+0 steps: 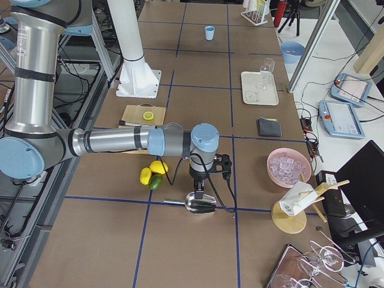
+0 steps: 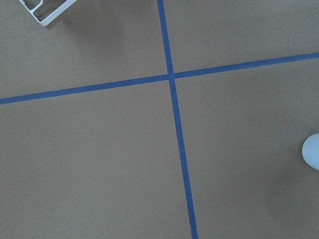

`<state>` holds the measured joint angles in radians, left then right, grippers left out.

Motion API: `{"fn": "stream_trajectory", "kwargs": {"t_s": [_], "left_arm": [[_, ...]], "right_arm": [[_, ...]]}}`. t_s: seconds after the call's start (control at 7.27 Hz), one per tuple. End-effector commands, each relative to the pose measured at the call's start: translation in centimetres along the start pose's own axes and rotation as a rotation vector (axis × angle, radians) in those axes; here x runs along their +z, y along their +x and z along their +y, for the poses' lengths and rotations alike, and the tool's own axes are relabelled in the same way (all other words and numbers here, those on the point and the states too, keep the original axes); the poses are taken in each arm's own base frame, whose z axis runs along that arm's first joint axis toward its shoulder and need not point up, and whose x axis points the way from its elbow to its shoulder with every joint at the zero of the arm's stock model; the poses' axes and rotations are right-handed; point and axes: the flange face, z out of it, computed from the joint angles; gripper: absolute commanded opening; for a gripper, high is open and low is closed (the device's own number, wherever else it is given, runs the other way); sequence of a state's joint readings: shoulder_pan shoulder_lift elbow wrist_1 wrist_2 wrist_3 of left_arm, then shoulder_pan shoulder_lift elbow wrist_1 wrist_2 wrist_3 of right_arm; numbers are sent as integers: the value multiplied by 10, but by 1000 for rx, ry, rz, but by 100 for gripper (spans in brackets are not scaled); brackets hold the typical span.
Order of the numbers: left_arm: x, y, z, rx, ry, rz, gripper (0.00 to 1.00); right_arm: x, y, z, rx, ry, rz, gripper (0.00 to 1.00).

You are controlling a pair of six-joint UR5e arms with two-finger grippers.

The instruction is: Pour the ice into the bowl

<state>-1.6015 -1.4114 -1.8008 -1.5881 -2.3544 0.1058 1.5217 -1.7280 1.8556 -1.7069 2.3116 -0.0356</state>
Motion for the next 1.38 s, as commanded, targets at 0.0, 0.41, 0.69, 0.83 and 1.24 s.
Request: {"fn": "stream_trajectory", "kwargs": {"t_s": [0.0,0.41,0.69,0.83,1.24], "left_arm": [[0,0,0,1,1,0,100],[-1,1,0,2,2,0,100],[-1,1,0,3,3,0,100],[-1,1,0,5,3,0,100],[-2,2,-2,16,16,-1,100]], "right_arm": [[-24,-39,-24,-82,54,-22,100],[-55,-89,-71,-192,158,-31,100],[-39,-100,-67,-250,184,-42,100],[-15,-135,-71,-352,191,-49,100],[84,-198,-71,-382,173,-64,100]]}}
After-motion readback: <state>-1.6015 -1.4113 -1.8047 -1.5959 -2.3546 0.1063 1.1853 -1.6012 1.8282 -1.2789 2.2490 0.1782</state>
